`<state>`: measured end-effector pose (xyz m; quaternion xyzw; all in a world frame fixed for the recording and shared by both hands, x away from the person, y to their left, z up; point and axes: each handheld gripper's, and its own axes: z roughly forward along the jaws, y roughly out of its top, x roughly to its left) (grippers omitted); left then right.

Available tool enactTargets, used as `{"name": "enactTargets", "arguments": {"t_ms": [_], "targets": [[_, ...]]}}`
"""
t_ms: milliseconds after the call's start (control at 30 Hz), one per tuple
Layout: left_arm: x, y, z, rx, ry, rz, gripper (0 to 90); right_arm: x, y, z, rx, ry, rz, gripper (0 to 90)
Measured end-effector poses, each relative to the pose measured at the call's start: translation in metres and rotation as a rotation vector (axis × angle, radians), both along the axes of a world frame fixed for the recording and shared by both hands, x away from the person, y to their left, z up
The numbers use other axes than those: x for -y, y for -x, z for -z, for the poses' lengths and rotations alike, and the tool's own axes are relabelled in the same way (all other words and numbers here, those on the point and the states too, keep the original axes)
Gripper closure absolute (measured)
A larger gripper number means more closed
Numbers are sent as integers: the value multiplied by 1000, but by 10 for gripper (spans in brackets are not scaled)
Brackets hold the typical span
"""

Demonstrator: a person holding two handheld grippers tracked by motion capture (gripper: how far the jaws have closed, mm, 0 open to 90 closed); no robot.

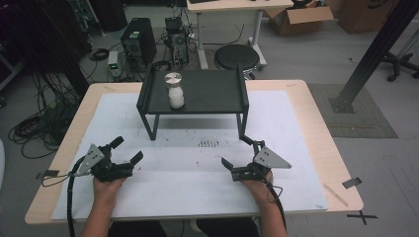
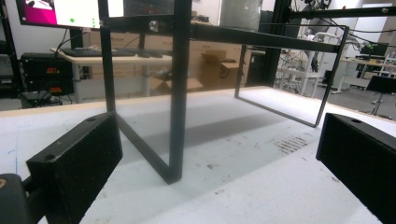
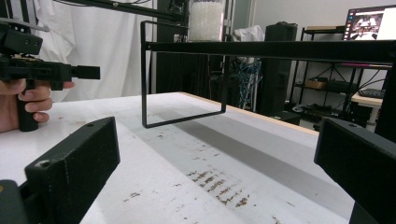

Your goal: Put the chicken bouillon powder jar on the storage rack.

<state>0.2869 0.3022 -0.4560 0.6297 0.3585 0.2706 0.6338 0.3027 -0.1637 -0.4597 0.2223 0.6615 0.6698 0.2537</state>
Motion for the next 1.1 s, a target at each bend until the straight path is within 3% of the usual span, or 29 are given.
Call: {"name": "enactTargets", "arguments": {"t_ms": [267, 533, 1100], "targets": [[1, 1, 1, 3, -3, -10, 3, 0, 0, 0, -4, -4, -2, 0], [9, 7, 1, 67, -85, -12, 6, 1, 0, 0, -4, -6, -2, 0], [9, 7, 1, 69, -88, -13, 5, 0, 0, 0, -1, -5, -3, 0]]}}
